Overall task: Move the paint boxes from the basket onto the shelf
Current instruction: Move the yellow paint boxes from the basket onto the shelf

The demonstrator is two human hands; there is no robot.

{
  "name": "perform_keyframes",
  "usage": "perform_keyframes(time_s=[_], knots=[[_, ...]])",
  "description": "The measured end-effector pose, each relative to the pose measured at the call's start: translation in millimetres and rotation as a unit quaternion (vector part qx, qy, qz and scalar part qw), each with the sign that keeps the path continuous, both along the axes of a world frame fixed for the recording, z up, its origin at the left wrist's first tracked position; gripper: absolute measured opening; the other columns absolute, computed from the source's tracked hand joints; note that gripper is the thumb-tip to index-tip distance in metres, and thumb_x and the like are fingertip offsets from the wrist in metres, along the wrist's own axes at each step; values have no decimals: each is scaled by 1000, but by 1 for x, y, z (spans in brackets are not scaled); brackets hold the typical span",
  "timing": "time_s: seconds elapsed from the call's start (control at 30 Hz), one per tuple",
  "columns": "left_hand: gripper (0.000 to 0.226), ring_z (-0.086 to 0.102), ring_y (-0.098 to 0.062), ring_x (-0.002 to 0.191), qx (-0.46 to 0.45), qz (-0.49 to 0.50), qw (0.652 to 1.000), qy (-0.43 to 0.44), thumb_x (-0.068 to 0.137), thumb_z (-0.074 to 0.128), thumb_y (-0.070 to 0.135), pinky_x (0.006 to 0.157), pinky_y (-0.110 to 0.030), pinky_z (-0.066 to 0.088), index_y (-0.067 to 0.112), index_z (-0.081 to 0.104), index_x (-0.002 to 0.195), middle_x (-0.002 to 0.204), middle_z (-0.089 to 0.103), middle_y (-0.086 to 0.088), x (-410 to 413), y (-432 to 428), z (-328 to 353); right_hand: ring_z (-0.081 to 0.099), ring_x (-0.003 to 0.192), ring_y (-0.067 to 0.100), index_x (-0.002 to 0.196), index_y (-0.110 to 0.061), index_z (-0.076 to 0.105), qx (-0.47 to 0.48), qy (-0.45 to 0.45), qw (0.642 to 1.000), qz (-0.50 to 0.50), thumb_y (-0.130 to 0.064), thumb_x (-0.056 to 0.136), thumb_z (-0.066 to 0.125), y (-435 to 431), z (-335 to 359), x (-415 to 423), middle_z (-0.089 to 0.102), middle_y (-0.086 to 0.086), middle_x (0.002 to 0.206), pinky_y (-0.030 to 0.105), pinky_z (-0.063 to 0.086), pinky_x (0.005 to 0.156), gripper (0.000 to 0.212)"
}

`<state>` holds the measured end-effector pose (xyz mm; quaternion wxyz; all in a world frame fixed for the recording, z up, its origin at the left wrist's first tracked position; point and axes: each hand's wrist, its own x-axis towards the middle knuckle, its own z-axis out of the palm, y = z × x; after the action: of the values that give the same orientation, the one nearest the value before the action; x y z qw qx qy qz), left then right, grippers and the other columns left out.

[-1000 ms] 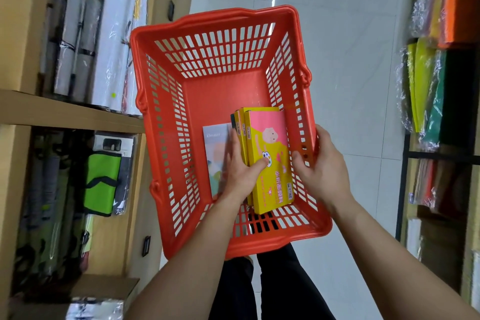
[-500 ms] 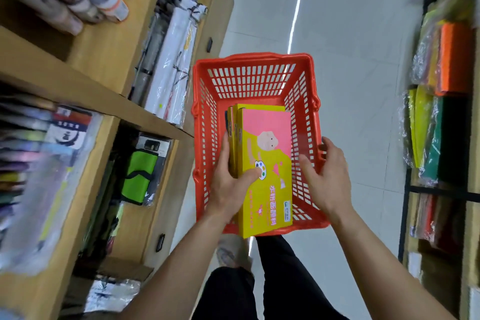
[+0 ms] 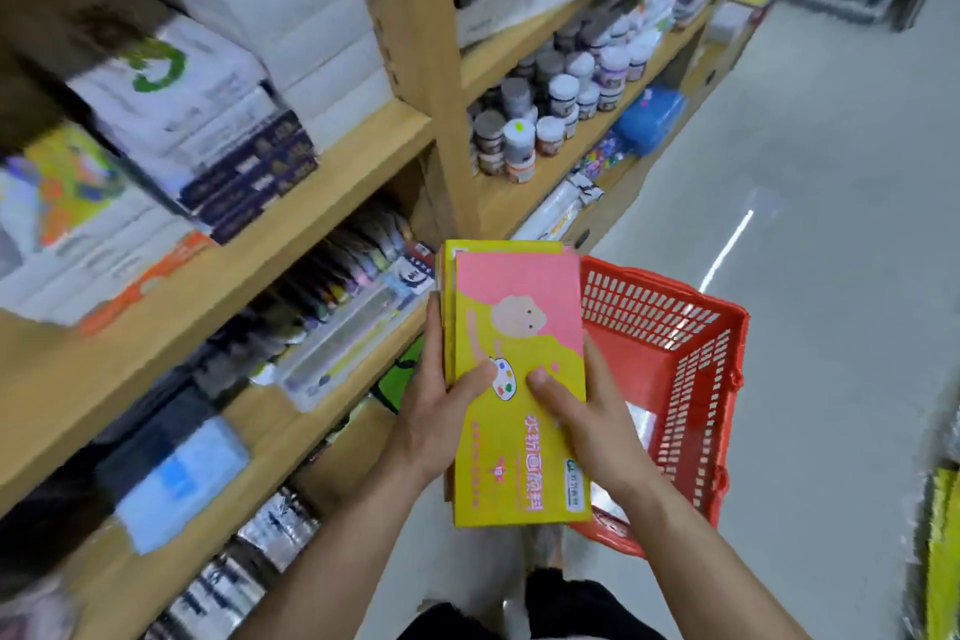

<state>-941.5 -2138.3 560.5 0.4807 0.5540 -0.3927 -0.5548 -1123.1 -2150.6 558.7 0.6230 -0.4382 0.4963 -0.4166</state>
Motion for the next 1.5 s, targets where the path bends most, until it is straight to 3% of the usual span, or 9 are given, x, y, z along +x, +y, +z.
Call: perform_keyframes(time_s=[0.23,0.4,0.6,0.83,1.0,1.13,1.3,1.43,1.5], knots=[[86,64,-24,128,-94,82,992,20,85,75,41,98,-56,54,65,24,150,145,62,11,59,70,61,78,109,26,133,-42,64,-78,-13,994,79,-36,81,80,38,72,61,77,1,127,38,64,83,55],[89,70,-12,116,-157,152,976,-13,83,75,43,81,-25,60,61,23,152,134,68,19,122,127,103,78,109,27,135,-39,64,-134,-23,979,149,-33,85,80,72,116,131,76,4,129,36,64,82,53],[84,69,-26,120,-161,244,956,-12,75,77,41,99,-57,54,68,35,143,136,69,10,202,172,136,80,100,17,124,-50,67,-183,-2,959,215,-33,86,79,98,151,221,80,-7,119,26,63,76,43],[99,69,-18,117,-133,310,939,-62,68,73,53,103,-51,52,49,26,156,127,71,18,288,180,158,78,100,10,131,-42,63,-209,83,932,283,-58,81,74,87,176,315,80,-17,114,51,61,91,53],[60,75,-16,104,-114,315,942,-31,82,69,39,81,-33,59,45,47,138,117,77,11,328,163,152,78,102,18,126,-35,67,-204,130,917,316,-64,78,72,60,184,364,81,-10,112,51,60,96,56],[105,67,-23,119,-63,303,950,-34,70,73,54,105,-45,51,27,28,161,140,65,-6,345,156,152,76,108,27,123,-25,70,-163,162,912,338,-68,72,70,39,186,388,81,-2,115,52,56,102,67],[55,64,4,120,-61,257,962,-68,80,71,64,94,-18,50,60,53,132,131,68,24,338,183,142,82,95,20,131,-24,67,-94,69,912,393,-33,95,75,28,168,372,84,-2,108,34,65,80,39],[74,42,13,139,-86,268,952,-120,78,70,73,112,-25,35,69,34,143,145,47,42,309,219,127,69,124,5,150,-49,49,-180,33,904,386,-57,87,74,58,149,325,71,-19,137,22,57,95,68],[76,35,15,141,-98,242,951,-164,85,67,68,109,-13,34,68,23,147,148,40,45,295,223,125,56,137,0,151,-63,35,-264,77,881,386,-70,87,68,72,139,315,60,-25,148,24,51,106,72]])
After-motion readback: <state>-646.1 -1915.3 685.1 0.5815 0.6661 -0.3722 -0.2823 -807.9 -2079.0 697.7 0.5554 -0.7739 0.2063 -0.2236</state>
